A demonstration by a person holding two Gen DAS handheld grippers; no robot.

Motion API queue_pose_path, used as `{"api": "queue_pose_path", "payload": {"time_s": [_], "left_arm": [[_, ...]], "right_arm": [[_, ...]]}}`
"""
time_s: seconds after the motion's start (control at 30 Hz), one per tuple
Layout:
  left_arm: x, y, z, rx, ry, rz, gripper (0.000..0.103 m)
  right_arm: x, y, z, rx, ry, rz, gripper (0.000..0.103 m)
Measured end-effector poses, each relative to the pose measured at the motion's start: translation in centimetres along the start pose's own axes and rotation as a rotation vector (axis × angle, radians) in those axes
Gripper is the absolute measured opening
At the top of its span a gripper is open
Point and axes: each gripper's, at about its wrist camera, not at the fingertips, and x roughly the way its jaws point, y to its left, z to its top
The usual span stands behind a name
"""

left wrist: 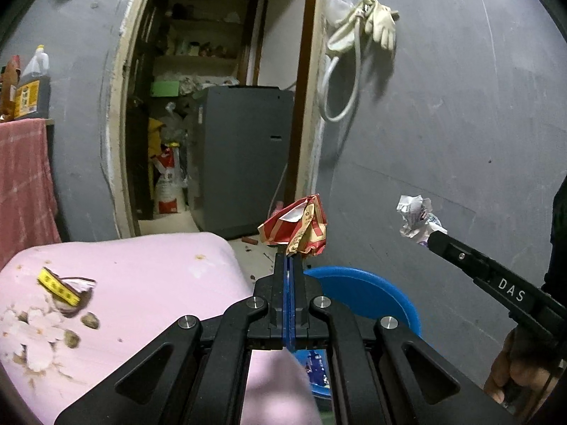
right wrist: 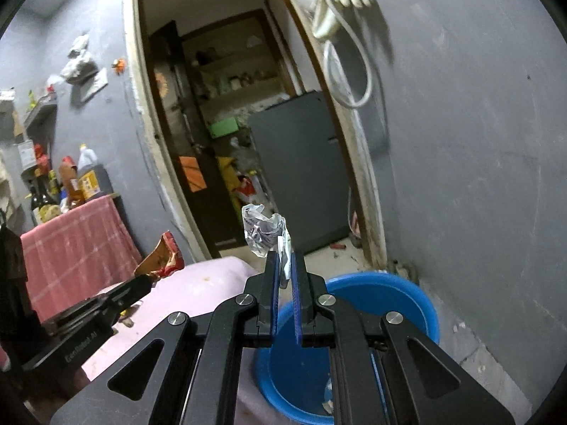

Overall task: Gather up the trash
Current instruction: 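Carry the red wrapper and foil scrap to the blue bucket and open both tools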

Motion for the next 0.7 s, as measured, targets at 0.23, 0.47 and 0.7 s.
{"api": "queue_pose_path", "payload": {"time_s": [0.23,0.47,0.7], "left_arm": [[2.3,-1.1,-1.0,0.004,0.078,-0.024,0.0],[4.3,-1.1,-2.3,-0.015,0.171,-0.031,0.0],[5.6,-1.5,-3.0,-0.01,0.235,-0.043,0.0]], "right_arm": [[1.5,-2.5,-0.8,0.096,0.11,-0.011,0.005],[2.0,-3.0,-1.3,0.104,0.158,-0.038,0.006],[2.7,-3.4,-1.5,0.119,0.195,-0.049,0.006]]}}
